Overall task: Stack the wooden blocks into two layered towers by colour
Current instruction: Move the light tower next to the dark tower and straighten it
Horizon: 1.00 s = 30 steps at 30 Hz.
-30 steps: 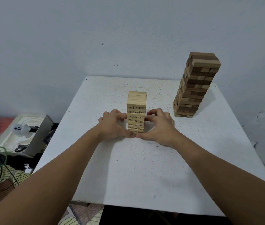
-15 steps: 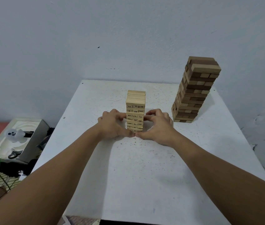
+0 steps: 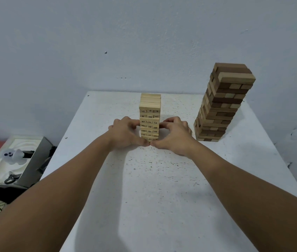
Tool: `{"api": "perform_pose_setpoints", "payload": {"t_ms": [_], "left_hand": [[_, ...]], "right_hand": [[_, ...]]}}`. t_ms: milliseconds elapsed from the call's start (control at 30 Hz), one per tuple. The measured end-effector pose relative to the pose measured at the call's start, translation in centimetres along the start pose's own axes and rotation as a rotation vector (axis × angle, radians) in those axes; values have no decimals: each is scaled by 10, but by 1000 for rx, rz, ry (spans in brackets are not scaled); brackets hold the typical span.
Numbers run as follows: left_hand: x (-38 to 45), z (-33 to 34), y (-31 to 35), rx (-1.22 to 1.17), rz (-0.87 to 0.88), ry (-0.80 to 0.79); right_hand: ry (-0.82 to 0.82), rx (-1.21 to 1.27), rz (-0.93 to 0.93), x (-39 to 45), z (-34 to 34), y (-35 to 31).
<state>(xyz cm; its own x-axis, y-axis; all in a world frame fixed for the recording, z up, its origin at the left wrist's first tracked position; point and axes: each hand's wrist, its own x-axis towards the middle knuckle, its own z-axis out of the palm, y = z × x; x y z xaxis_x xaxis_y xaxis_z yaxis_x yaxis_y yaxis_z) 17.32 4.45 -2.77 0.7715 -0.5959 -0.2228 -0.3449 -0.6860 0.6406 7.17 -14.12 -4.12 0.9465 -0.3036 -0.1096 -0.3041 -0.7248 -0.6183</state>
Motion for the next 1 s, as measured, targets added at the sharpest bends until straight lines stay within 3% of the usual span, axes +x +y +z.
{"api": "perform_pose_setpoints", "payload": {"t_ms": [1000], "left_hand": [[45, -1, -18, -120, -31, -49]], "right_hand": [[2, 61, 72, 31, 1, -1]]}}
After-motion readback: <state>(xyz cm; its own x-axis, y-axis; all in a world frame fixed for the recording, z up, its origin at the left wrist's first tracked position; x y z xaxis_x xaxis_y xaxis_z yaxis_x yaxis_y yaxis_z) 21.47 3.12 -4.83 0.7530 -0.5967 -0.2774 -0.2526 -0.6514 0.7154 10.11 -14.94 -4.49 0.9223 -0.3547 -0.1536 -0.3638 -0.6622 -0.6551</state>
